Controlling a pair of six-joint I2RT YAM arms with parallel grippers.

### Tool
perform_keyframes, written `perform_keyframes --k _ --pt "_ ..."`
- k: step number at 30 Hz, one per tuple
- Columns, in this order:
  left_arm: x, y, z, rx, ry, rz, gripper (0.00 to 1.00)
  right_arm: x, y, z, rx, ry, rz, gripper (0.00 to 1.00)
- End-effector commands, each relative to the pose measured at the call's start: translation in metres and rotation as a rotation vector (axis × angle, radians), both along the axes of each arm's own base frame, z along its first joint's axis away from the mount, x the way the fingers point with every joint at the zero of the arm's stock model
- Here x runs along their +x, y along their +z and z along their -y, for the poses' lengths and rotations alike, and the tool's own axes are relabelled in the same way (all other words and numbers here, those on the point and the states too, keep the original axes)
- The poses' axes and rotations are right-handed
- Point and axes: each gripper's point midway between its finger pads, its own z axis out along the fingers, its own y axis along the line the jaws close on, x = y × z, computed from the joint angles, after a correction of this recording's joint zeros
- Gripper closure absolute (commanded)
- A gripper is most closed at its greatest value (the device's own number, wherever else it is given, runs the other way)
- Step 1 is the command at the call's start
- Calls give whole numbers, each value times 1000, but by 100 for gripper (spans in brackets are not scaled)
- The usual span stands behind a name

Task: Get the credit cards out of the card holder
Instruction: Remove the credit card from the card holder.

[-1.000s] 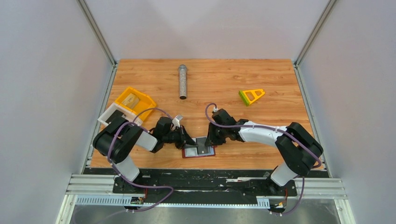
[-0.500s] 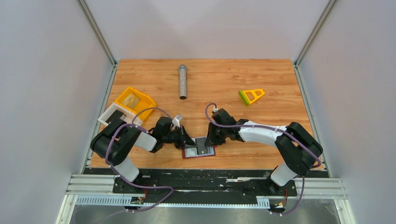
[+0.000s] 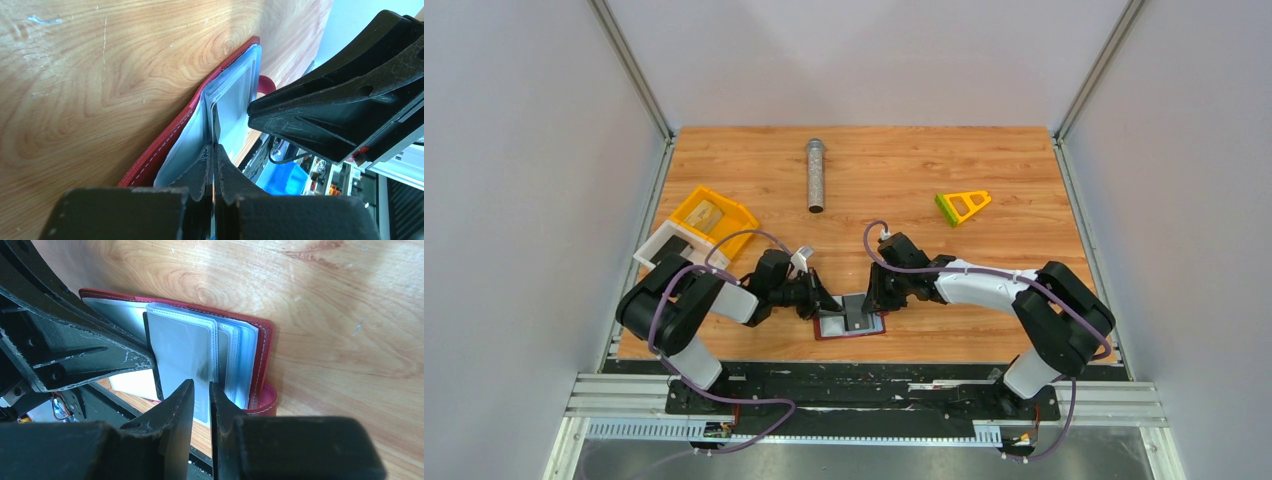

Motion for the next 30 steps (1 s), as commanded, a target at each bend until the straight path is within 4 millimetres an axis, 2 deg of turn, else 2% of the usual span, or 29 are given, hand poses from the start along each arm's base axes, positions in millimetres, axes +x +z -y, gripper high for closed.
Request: perform_keyframes --k 1,17,22,25,30 --pt "6 11 0 -19 -9 60 100 -8 -29 22 -103 -19 -40 81" --pt "-2 2 -21 105 2 46 100 -5 -23 21 -94 -22 -28 81" --pt "-1 8 -26 94 19 66 100 -4 -20 20 -89 -16 -22 81" --pt "-1 14 -27 81 19 79 100 -4 -14 18 -73 1 -8 80" --pt "-1 21 -25 67 15 94 100 2 13 9 -15 69 73 80"
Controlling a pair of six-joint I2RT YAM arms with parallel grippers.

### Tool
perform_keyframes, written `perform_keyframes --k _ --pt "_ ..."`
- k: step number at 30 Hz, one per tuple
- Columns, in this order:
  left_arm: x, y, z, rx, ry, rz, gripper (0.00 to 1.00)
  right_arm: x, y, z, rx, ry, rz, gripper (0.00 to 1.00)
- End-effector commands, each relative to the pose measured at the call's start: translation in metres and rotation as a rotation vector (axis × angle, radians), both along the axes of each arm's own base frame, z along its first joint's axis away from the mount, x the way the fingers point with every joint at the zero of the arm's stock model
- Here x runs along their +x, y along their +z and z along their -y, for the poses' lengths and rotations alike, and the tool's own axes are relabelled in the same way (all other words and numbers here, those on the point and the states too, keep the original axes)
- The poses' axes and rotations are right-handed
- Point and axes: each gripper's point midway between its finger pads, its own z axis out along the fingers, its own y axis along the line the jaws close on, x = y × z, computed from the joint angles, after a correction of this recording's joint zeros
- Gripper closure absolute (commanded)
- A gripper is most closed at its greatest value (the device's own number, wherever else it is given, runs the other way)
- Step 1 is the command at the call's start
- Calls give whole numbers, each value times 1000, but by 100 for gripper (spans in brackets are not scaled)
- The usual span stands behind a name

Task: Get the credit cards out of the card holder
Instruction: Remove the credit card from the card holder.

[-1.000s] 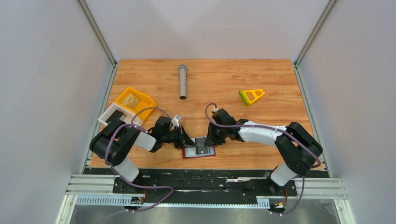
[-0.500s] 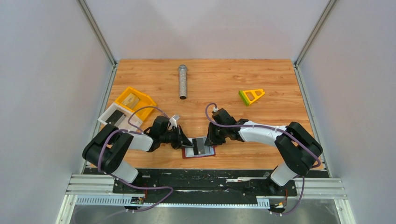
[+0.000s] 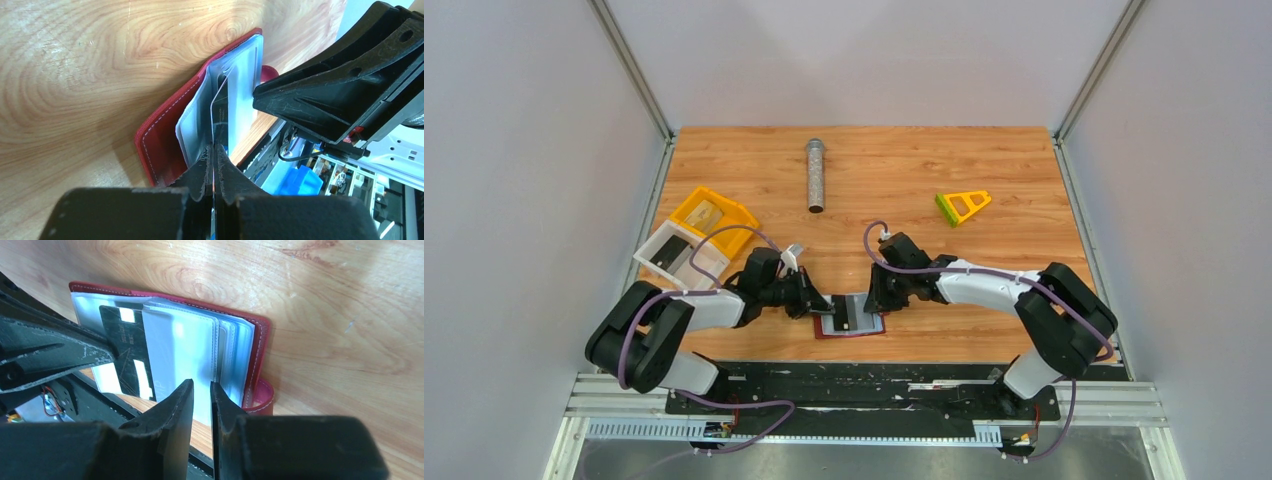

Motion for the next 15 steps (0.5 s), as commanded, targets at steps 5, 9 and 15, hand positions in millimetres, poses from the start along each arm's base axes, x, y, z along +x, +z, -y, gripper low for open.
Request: perform_keyframes --k 5,9,15 --pt "3 10 -2 -4 -19 63 100 8 37 -5 60 127 160 78" --pt "4 10 0 -9 -24 62 100 9 45 -20 123 161 159 78" --pt "7 12 3 -25 -18 65 100 9 34 -36 162 178 107 77"
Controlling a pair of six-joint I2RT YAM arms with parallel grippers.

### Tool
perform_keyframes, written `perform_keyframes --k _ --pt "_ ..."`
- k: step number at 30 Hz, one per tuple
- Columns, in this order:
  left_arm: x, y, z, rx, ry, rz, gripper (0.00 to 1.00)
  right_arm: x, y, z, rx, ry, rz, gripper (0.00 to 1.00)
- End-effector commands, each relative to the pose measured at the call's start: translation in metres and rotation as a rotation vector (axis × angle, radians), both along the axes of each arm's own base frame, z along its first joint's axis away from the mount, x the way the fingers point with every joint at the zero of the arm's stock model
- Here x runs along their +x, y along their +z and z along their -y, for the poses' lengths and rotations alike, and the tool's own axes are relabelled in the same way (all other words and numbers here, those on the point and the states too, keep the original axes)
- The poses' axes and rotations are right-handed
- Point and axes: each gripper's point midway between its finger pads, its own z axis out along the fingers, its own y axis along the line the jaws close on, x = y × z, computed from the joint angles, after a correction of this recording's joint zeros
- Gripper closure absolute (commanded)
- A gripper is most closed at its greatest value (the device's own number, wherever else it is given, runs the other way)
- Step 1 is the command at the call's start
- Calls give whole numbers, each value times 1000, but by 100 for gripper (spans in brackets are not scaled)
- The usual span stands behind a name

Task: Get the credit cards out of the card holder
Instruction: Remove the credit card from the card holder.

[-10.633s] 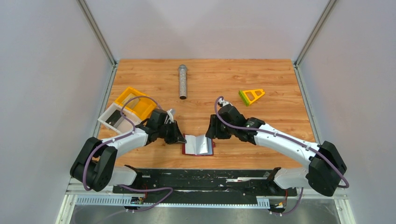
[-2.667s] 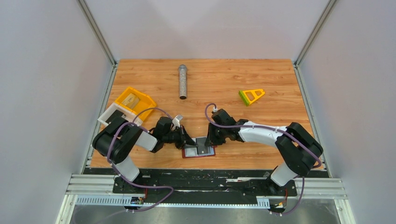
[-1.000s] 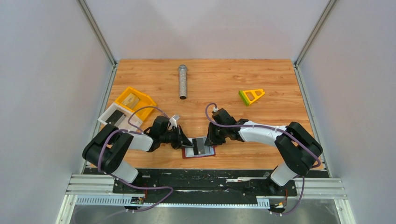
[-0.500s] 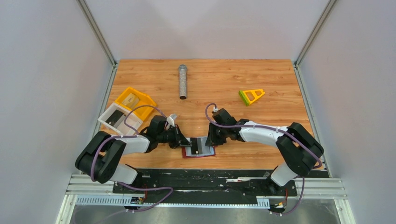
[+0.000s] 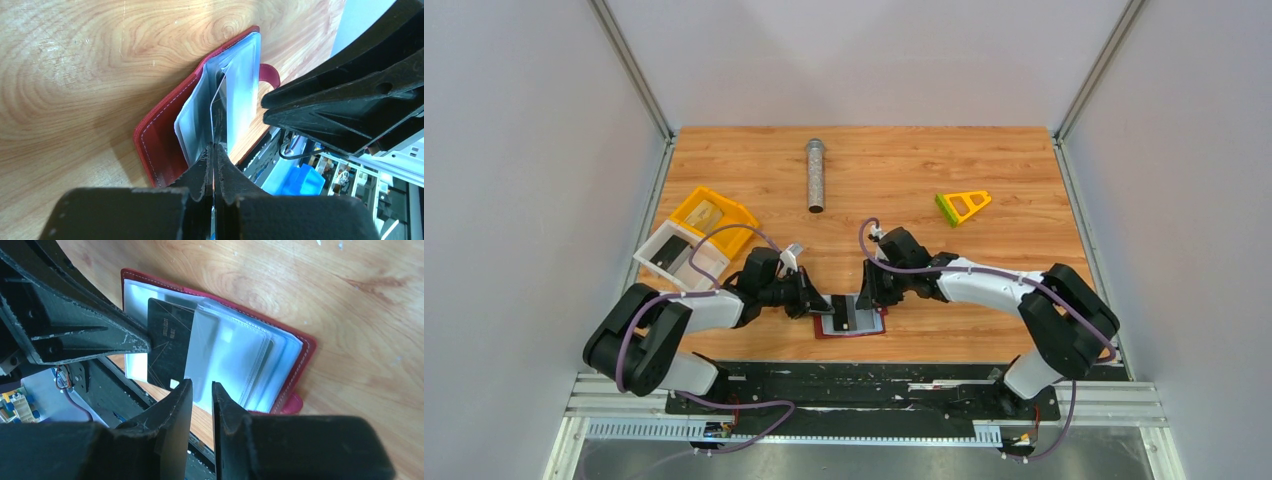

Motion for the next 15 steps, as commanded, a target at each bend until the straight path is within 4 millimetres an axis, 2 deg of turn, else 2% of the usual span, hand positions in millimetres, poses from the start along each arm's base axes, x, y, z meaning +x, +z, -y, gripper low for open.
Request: perform_keyframes --k 1,8,15 --pt "10 9 4 -28 -8 51 100 11 9 -24 86 41 24 77" --pt "12 11 7 -52 -5 59 97 8 -13 -26 67 33 -32 78" --pt "15 15 11 -81 0 68 81 1 -29 -20 49 4 -77 78"
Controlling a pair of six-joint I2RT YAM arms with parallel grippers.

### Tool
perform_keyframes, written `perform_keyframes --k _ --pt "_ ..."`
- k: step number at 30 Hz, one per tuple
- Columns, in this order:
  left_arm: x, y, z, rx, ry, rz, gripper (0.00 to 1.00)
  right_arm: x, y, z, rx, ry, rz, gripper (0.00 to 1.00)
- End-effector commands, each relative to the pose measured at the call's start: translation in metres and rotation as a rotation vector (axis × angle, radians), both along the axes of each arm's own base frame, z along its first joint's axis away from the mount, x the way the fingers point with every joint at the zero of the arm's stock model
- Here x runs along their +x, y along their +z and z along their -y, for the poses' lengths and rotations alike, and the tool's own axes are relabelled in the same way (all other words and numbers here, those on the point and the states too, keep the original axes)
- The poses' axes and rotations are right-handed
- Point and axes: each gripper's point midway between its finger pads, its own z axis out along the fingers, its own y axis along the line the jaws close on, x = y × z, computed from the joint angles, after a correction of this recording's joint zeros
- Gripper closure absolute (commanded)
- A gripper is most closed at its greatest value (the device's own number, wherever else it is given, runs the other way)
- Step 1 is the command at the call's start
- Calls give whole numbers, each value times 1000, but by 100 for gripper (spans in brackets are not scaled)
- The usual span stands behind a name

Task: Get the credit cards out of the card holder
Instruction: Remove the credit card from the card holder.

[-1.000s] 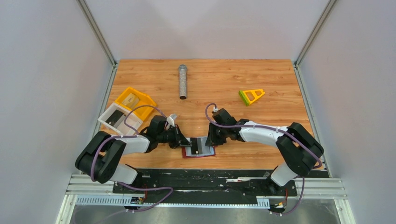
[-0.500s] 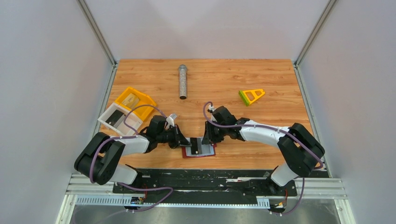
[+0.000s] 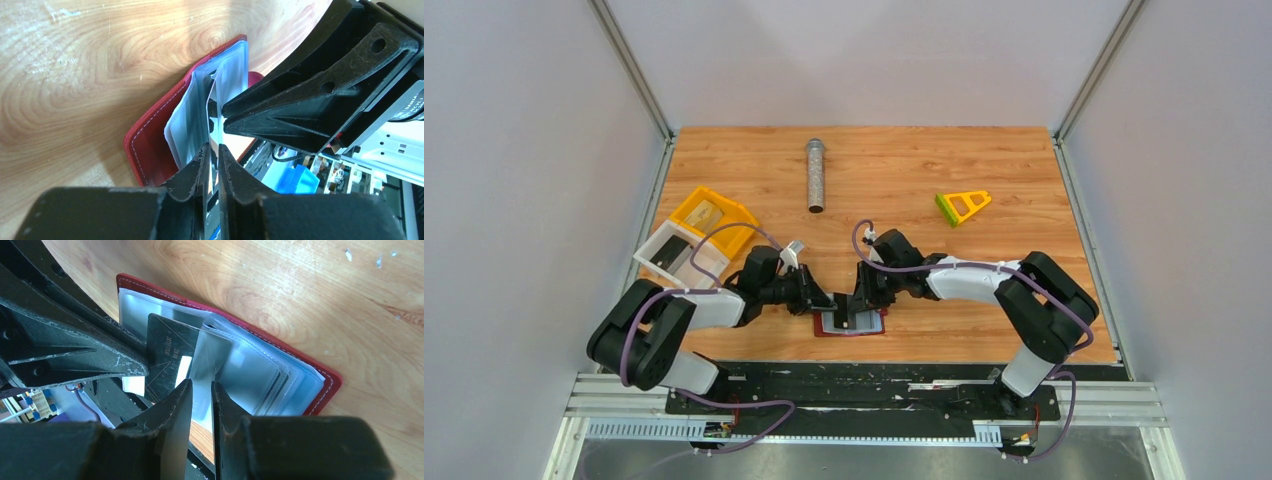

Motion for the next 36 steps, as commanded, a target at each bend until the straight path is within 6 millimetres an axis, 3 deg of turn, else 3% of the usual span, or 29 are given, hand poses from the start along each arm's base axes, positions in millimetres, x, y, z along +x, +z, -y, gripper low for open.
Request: perform_keyframes --k 1,4,8,15,24,29,36 --pt "10 11 6 -51 1 51 79 0 -10 0 -1 -23 -10 78" --pt "10 10 8 -61 -4 44 73 -1 -12 2 -4 -29 -12 78" --pt "10 9 10 -68 -9 38 73 -2 -12 3 -6 -33 -12 78" --pt "11 16 2 -3 -7 86 100 -3 -13 8 -16 -37 -3 78" --pt "12 27 -15 127 -7 130 100 2 5 8 -3 -15 58 77" --pt "10 42 -20 152 -16 162 100 2 35 4 49 37 120 75" --pt "-2 98 -14 87 -144 304 100 4 111 -1 167 156 298 68"
